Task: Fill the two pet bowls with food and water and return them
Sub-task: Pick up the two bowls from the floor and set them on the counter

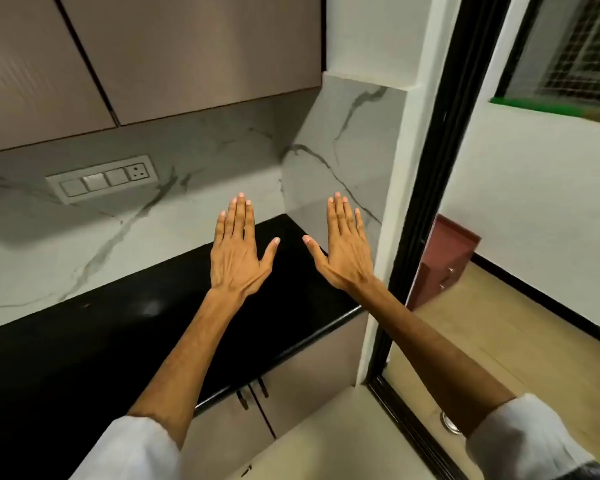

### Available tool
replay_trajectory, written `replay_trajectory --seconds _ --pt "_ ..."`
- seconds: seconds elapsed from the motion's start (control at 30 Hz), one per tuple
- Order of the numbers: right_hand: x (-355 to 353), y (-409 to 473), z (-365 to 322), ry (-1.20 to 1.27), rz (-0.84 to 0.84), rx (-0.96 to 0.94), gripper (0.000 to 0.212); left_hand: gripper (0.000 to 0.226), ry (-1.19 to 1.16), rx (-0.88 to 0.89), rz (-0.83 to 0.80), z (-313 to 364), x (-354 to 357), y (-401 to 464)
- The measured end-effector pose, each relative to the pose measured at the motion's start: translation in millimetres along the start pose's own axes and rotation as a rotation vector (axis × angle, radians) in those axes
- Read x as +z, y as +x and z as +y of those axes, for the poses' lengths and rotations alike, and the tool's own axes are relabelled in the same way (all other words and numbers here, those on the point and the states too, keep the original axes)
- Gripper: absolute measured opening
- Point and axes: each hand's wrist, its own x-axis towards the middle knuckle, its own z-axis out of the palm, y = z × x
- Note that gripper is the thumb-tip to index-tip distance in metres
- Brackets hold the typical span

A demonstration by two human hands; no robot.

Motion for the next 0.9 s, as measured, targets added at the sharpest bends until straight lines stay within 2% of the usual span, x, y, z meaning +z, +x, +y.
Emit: replay_trajectory --seconds 0.47,0.9 --pt "-8.9 -103.6 82.8 -0.103 -0.067 0.338 0.092 0.088 -0.033 0.195 -0.281 87.2 56.1 -40.3" --pt "-22.4 -210.2 166.9 -0.194 -0.127 0.621 0.091 0.091 -0.166 0.435 -0.415 197.7 112.3 -68.5"
